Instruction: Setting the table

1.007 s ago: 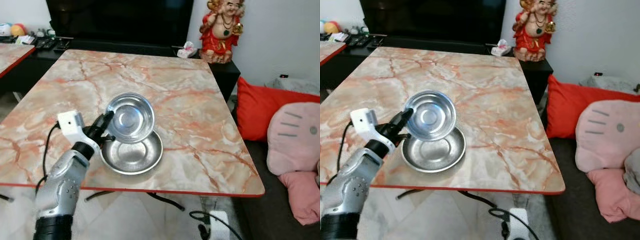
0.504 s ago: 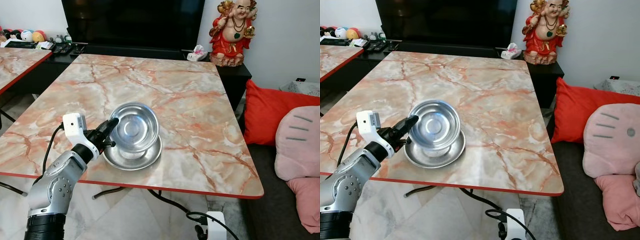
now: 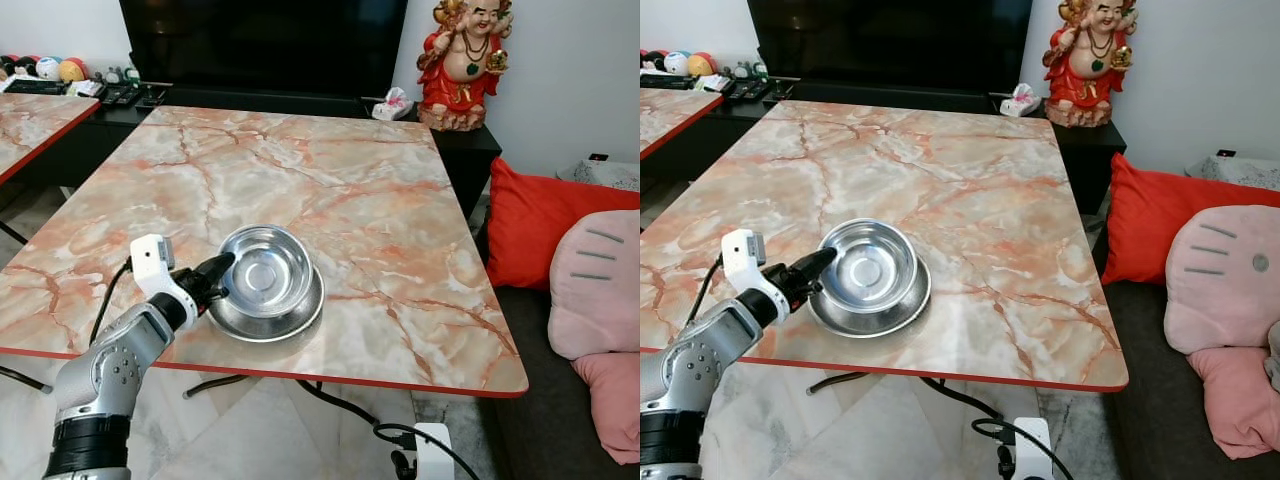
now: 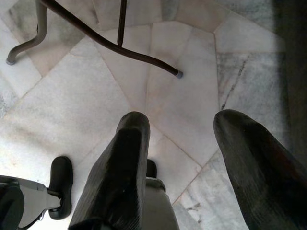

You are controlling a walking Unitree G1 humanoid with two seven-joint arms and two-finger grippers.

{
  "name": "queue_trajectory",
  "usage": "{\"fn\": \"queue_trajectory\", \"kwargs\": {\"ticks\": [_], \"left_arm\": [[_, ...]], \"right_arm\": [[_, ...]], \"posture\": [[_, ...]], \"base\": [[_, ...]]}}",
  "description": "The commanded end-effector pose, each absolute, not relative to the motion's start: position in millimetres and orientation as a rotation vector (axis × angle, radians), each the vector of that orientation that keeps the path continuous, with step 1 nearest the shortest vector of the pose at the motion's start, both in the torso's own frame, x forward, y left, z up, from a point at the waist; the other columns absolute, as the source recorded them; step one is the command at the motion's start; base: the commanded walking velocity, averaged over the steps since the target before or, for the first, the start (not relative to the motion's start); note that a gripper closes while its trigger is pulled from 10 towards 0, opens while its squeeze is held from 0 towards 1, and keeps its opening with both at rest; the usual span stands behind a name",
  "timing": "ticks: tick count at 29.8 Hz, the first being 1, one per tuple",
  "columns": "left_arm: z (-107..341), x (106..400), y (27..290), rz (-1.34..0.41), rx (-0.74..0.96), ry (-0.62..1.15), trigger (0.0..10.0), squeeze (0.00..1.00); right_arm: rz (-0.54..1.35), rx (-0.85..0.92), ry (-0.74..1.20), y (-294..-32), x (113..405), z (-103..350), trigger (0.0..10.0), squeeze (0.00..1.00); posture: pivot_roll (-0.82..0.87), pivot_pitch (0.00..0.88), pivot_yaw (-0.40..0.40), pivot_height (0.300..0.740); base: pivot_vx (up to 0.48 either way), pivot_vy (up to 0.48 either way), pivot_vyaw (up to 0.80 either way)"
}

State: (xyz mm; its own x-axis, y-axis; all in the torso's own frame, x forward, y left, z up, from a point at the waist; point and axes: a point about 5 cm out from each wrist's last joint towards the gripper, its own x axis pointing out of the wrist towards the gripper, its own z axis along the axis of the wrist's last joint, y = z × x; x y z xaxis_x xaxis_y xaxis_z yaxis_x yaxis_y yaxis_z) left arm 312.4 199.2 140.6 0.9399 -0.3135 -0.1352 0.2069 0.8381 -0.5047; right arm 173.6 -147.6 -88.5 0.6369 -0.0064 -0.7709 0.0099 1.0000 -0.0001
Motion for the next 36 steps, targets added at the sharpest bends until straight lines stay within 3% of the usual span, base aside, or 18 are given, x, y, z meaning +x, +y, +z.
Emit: {"fn": "queue_trajectory", "kwargs": {"ticks": [1,26,27,31,32,33,36], "left_arm": [[145.9,315.8,196.4,-0.286,-0.510,0.215,10.0,0.00],[134.6,324.5,192.0,-0.176,-0.534,0.263,10.0,0.00],[134.0,324.4,191.9,-0.173,-0.534,0.268,10.0,0.21],[132.8,324.1,191.7,-0.170,-0.527,0.275,10.0,0.19],[132.2,324.0,191.2,-0.173,-0.524,0.278,10.0,0.53],[132.2,324.0,190.8,-0.175,-0.524,0.278,10.0,0.75],[131.9,324.1,190.7,-0.173,-0.526,0.280,10.0,0.75]], "right_arm": [[-0.008,-0.003,0.886,-148.7,173.3,-88.7,10.0,0.00],[-0.006,-0.005,0.887,-148.5,173.4,-88.7,10.0,0.00],[-0.005,-0.006,0.887,-148.5,173.5,-88.7,10.0,0.00],[-0.004,-0.006,0.887,-148.5,173.5,-88.7,10.0,0.00],[-0.005,-0.006,0.887,-148.5,173.5,-88.7,10.0,0.00],[-0.005,-0.007,0.887,-148.6,173.5,-88.7,10.0,0.00],[-0.005,-0.008,0.887,-148.7,173.5,-88.7,10.0,0.00]], "posture": [[0.14,0.000,-0.057,0.728],[0.14,0.000,-0.055,0.728],[0.14,0.000,-0.055,0.728],[0.14,0.000,-0.055,0.728],[0.14,0.000,-0.055,0.728],[0.14,0.000,-0.056,0.728],[0.14,0.000,-0.056,0.728]], "base": [[0.000,0.000,0.00],[0.000,0.000,0.00],[0.000,0.000,0.00],[0.000,0.000,0.00],[0.000,0.000,0.00],[0.000,0.000,0.00],[0.000,0.000,0.00]]}}
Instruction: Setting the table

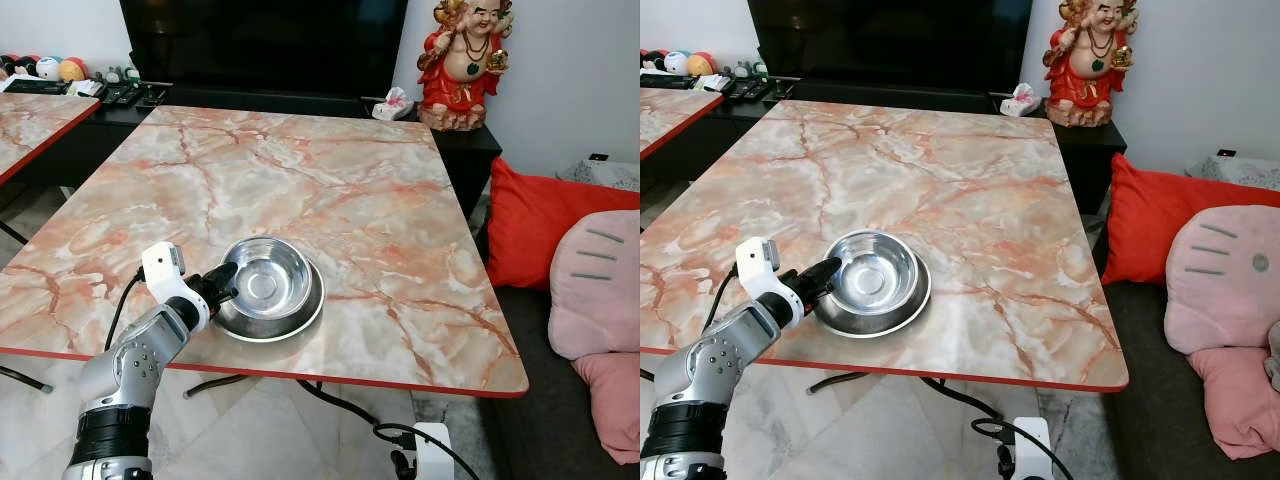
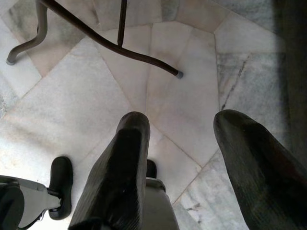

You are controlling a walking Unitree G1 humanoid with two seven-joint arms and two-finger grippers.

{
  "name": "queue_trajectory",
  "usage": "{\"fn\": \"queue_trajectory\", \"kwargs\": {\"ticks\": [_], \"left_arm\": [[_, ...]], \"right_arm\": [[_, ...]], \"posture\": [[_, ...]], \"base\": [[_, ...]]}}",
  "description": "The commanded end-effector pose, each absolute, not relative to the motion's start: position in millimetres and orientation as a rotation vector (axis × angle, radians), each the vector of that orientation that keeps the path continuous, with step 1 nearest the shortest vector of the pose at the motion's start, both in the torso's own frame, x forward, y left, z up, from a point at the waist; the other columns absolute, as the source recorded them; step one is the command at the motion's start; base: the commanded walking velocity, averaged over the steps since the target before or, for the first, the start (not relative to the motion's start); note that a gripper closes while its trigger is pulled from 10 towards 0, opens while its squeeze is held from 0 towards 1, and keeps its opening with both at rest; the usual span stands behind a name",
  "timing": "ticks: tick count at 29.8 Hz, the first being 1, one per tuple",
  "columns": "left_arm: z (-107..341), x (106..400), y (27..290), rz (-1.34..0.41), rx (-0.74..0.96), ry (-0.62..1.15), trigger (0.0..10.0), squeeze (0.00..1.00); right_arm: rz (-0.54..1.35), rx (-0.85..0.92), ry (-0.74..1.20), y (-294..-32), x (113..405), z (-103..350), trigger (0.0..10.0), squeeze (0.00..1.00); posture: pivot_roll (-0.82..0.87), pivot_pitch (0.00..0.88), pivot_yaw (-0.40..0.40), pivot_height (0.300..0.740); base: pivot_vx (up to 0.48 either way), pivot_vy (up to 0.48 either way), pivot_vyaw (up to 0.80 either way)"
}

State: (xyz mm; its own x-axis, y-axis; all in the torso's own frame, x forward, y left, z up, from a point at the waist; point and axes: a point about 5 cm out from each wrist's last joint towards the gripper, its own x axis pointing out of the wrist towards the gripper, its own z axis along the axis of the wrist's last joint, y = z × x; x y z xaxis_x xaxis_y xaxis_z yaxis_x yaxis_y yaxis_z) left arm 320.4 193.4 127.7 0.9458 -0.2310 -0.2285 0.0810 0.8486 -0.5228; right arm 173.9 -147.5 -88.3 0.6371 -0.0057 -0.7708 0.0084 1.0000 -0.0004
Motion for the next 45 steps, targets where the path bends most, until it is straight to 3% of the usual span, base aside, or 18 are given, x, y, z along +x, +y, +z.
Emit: {"fn": "queue_trajectory", "kwargs": {"ticks": [1,6,10,11,12,13,14,15,16,18,45], "left_arm": [[131.8,324.0,190.8,-0.172,-0.527,0.283,10.0,0.74],[131.5,323.1,189.9,-0.180,-0.529,0.296,10.0,0.79],[132.2,323.4,191.8,-0.171,-0.537,0.293,10.0,0.64],[132.4,323.4,191.9,-0.170,-0.537,0.293,10.0,0.64],[132.4,323.4,192.0,-0.170,-0.537,0.293,10.0,0.51],[132.4,323.4,192.0,-0.171,-0.536,0.294,10.0,0.51],[132.5,323.3,191.9,-0.172,-0.536,0.295,10.0,0.36],[132.7,323.2,191.8,-0.174,-0.536,0.296,10.0,0.36],[132.8,323.1,191.8,-0.177,-0.534,0.297,10.0,0.29],[133.6,322.6,191.1,-0.194,-0.529,0.301,10.0,0.00],[141.3,319.6,194.8,-0.297,-0.440,0.357,10.0,0.00]], "right_arm": [[-0.005,-0.008,0.887,-148.7,173.5,-88.7,10.0,0.00],[-0.003,-0.008,0.888,-148.7,173.3,-88.8,10.0,0.00],[-0.001,-0.009,0.888,-148.6,173.3,-88.8,10.0,0.00],[-0.001,-0.009,0.888,-148.6,173.3,-88.8,10.0,0.00],[-0.001,-0.009,0.888,-148.7,173.3,-88.8,10.0,0.00],[-0.001,-0.009,0.888,-148.7,173.3,-88.8,10.0,0.00],[-0.002,-0.009,0.888,-148.7,173.3,-88.8,10.0,0.00],[-0.002,-0.009,0.888,-148.8,173.4,-88.8,10.0,0.00],[-0.002,-0.008,0.888,-148.8,173.4,-88.8,10.0,0.00],[-0.001,-0.008,0.888,-148.8,173.4,-88.7,10.0,0.00],[0.004,-0.011,0.890,-148.5,174.0,-88.6,10.0,0.00]], "posture": [[0.14,0.000,-0.055,0.728],[0.14,0.000,-0.056,0.728],[0.14,0.000,-0.057,0.728],[0.14,0.000,-0.057,0.728],[0.14,0.000,-0.056,0.728],[0.14,0.000,-0.056,0.728],[0.14,0.000,-0.056,0.728],[0.14,0.000,-0.056,0.728],[0.14,0.000,-0.056,0.728],[0.14,0.000,-0.056,0.728],[0.15,0.000,-0.057,0.728]], "base": [[0.000,0.000,0.00],[0.000,0.000,0.00],[0.000,0.000,0.00],[0.000,0.000,0.00],[0.000,0.000,0.00],[0.000,0.000,0.00],[0.000,0.000,0.00],[0.000,0.000,0.00],[0.000,0.000,0.00],[0.000,0.000,0.00],[0.000,0.000,0.00]]}}
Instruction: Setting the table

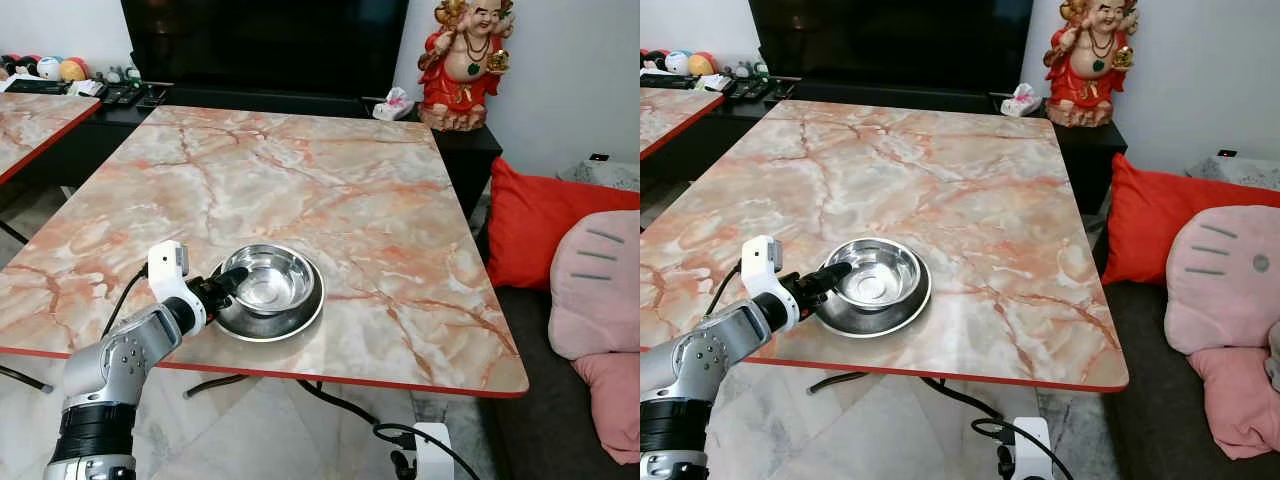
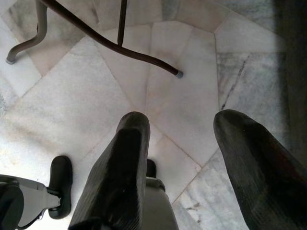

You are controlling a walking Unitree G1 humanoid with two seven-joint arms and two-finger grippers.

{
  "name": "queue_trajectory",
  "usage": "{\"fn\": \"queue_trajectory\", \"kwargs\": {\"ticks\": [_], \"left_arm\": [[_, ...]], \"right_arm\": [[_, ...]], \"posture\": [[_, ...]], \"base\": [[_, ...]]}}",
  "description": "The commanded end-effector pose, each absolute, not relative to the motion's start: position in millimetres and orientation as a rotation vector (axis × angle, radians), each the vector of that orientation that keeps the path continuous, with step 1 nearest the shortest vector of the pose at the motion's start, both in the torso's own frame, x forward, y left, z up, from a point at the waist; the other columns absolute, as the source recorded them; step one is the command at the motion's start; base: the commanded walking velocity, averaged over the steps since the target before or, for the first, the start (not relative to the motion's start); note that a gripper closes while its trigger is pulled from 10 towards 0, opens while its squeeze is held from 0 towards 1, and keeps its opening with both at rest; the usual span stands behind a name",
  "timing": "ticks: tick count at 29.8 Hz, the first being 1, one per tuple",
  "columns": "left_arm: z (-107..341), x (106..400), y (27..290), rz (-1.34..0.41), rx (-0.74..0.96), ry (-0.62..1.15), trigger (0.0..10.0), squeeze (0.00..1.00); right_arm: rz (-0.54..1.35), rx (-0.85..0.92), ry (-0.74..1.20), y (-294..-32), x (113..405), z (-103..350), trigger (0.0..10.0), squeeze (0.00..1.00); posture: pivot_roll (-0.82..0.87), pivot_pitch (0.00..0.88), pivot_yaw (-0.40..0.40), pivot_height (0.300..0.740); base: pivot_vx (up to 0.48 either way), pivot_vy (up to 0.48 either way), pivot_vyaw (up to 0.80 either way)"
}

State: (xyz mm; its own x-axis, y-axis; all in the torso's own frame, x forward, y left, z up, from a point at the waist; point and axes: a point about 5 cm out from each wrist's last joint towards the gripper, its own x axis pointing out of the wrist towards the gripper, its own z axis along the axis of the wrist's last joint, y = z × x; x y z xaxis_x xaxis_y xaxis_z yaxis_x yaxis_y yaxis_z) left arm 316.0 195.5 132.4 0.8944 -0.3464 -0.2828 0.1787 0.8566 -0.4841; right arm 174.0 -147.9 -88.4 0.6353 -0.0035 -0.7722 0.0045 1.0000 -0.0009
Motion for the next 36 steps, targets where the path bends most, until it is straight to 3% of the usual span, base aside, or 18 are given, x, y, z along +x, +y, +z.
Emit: {"fn": "queue_trajectory", "kwargs": {"ticks": [1,25,36], "left_arm": [[141.3,319.5,195.8,-0.295,-0.433,0.358,10.0,0.00],[141.2,312.7,197.9,-0.370,-0.211,0.397,10.0,0.00],[144.2,315.0,208.8,-0.320,-0.110,0.379,10.0,0.00]], "right_arm": [[0.005,-0.011,0.890,-148.5,174.0,-88.6,10.0,0.00],[0.009,-0.013,0.892,-148.9,174.0,-88.7,10.0,0.00],[0.010,-0.013,0.891,-148.6,174.2,-88.6,10.0,0.00]], "posture": [[0.14,0.000,-0.056,0.728],[0.15,0.000,-0.059,0.728],[0.15,0.000,-0.059,0.728]], "base": [[0.000,0.000,0.00],[0.000,0.000,0.00],[0.000,0.000,0.00]]}}
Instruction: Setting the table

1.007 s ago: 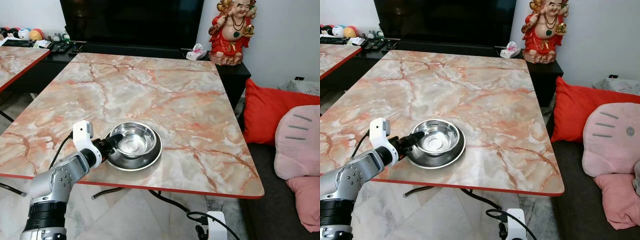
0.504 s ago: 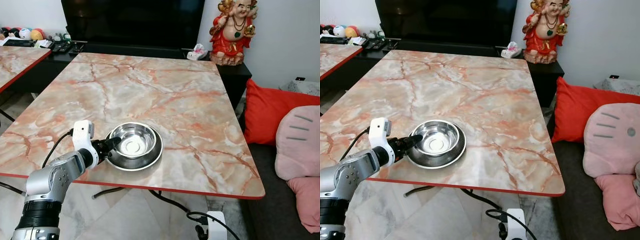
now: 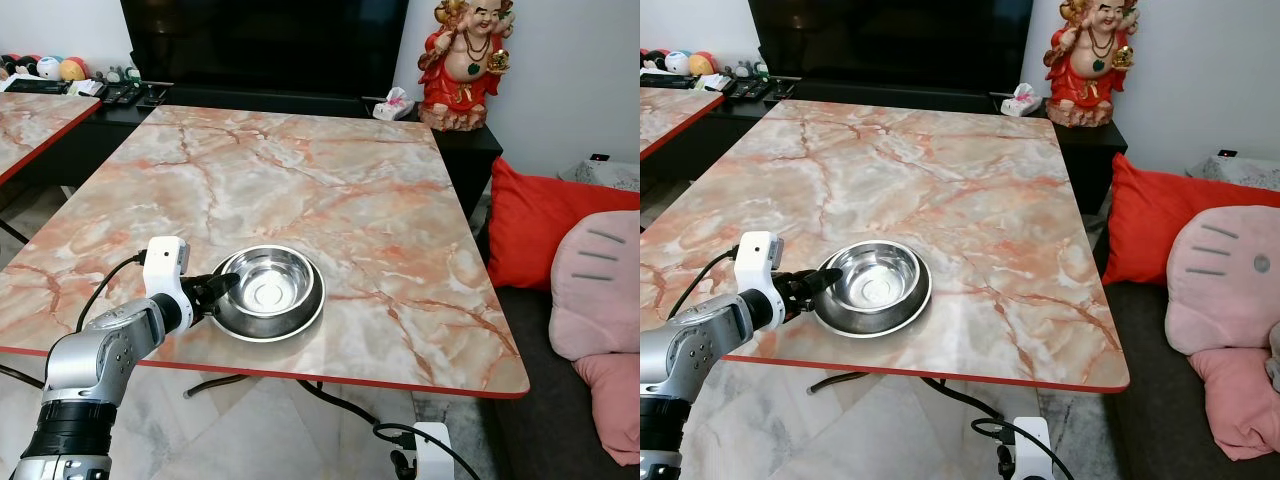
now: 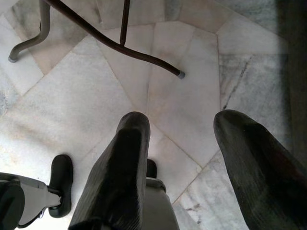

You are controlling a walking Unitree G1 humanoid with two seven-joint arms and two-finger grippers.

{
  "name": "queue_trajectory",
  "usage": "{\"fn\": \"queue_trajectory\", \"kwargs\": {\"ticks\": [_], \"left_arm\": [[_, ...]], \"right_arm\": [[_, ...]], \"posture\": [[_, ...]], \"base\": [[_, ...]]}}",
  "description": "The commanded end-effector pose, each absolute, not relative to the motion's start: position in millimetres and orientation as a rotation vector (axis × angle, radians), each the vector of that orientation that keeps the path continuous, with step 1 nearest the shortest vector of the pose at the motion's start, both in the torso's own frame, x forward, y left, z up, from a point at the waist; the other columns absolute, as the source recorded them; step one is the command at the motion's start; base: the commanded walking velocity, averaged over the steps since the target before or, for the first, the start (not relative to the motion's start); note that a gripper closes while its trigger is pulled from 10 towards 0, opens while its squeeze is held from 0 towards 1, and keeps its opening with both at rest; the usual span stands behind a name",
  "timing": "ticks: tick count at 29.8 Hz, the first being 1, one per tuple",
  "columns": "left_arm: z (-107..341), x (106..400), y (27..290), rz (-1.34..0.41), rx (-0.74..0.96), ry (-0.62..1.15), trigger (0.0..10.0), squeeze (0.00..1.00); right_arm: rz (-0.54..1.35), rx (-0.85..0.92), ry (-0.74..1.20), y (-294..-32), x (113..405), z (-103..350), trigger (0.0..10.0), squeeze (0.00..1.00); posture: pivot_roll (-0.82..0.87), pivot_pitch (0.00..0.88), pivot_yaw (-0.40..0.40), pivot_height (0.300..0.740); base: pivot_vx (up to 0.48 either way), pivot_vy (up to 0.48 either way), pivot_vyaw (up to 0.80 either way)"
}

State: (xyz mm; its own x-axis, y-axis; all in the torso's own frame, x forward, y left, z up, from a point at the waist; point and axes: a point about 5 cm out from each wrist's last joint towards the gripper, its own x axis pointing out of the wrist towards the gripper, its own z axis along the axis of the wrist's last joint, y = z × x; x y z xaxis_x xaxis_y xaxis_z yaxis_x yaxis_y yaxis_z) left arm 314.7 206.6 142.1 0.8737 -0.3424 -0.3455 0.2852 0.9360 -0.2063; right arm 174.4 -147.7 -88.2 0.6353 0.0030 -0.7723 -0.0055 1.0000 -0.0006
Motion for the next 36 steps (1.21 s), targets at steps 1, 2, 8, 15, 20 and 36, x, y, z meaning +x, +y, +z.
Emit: {"fn": "queue_trajectory", "kwargs": {"ticks": [1,2,8,15,20,36], "left_arm": [[144.2,315.0,208.8,-0.320,-0.110,0.379,10.0,0.00],[145.0,314.5,209.6,-0.324,-0.112,0.373,10.0,0.00],[170.8,317.2,209.5,-0.329,-0.056,0.171,10.0,0.00],[188.4,314.9,198.6,-0.314,0.139,-0.039,10.0,0.00],[179.4,309.8,187.2,-0.248,0.301,-0.168,10.0,0.00],[154.4,295.9,150.0,-0.256,0.283,-0.274,10.0,0.00]], "right_arm": [[0.010,-0.013,0.891,-148.6,174.2,-88.6,10.0,0.00],[0.010,-0.013,0.891,-148.6,174.2,-88.6,10.0,0.00],[0.011,-0.014,0.892,-148.8,173.9,-88.7,10.0,0.00],[0.009,-0.014,0.890,-148.8,174.0,-88.6,10.0,0.00],[0.001,-0.008,0.882,-148.5,174.3,-88.2,10.0,0.00],[-0.003,-0.012,0.880,-148.8,173.6,-88.4,10.0,0.00]], "posture": [[0.15,0.000,-0.059,0.728],[0.15,0.000,-0.058,0.728],[0.15,0.000,-0.062,0.728],[0.15,0.000,-0.061,0.728],[0.14,0.000,-0.061,0.728],[0.13,0.000,-0.055,0.728]], "base": [[0.000,0.000,0.00],[0.000,0.000,0.00],[0.000,0.000,0.00],[0.000,0.000,0.00],[0.000,0.000,0.00],[0.000,0.000,0.00]]}}
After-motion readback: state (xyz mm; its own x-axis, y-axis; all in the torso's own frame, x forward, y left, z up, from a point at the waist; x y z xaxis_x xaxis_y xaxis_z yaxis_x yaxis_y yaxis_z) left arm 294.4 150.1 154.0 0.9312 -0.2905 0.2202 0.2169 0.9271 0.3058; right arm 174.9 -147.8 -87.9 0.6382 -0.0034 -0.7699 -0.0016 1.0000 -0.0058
